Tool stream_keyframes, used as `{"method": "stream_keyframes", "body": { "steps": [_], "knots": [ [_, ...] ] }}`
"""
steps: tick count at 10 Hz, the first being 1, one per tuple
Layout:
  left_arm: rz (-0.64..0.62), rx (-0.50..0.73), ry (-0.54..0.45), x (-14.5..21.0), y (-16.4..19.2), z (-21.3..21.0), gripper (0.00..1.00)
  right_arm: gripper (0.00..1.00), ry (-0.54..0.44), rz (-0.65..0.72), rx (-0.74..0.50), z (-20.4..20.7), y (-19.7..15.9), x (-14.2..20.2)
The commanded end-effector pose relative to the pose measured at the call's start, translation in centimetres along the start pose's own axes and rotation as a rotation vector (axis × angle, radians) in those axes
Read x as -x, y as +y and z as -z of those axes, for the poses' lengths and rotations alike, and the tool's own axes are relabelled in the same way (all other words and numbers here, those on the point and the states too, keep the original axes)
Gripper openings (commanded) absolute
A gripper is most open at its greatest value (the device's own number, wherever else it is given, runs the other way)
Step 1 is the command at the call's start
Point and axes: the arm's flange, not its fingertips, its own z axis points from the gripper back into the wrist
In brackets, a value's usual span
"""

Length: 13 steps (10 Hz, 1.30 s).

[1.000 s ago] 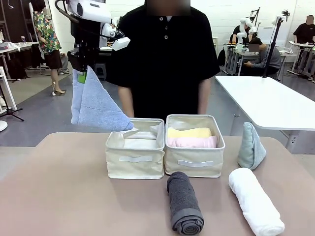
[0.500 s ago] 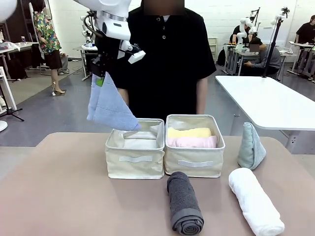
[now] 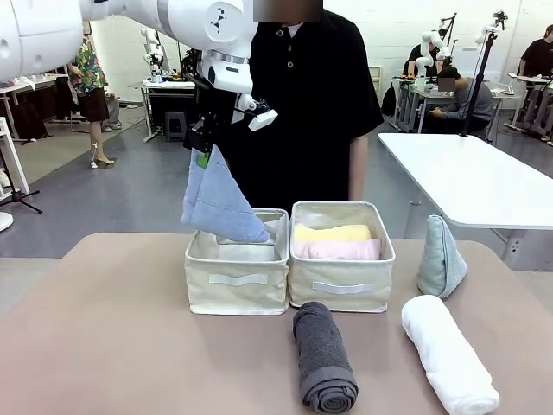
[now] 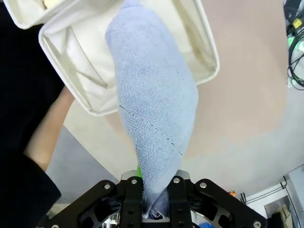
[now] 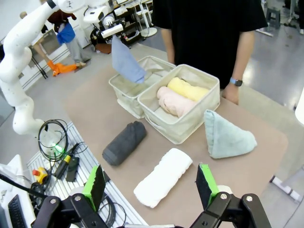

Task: Sort the towels based on their folding style.
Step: Pick up one triangle-folded towel and place it in the left Fabric basket.

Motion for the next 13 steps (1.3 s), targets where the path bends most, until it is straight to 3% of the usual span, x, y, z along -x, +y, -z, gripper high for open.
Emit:
{"method": "stream_keyframes", "body": {
  "steps": [1,7,11,13],
  "knots": [
    [0.025,0.016,-0.06,-0.4,2.3,0.3,0.16,1.0,0.006,0.005,-0.003,0.1,-0.1,-0.1],
    [0.062,0.098,-0.207,-1.8,3.7,5.9,0.16,1.0,0.006,0.005,-0.003,0.1,-0.1,-0.1],
    [0.028,0.16,-0.224,-3.2,0.9,9.2,0.16,1.0,0.006,0.005,-0.003,0.1,-0.1,-0.1],
    [-0.057,0.179,-0.164,-3.9,-0.6,10.1,0.16,1.0,0.006,0.005,-0.003,0.1,-0.1,-0.1]
  ]
}}
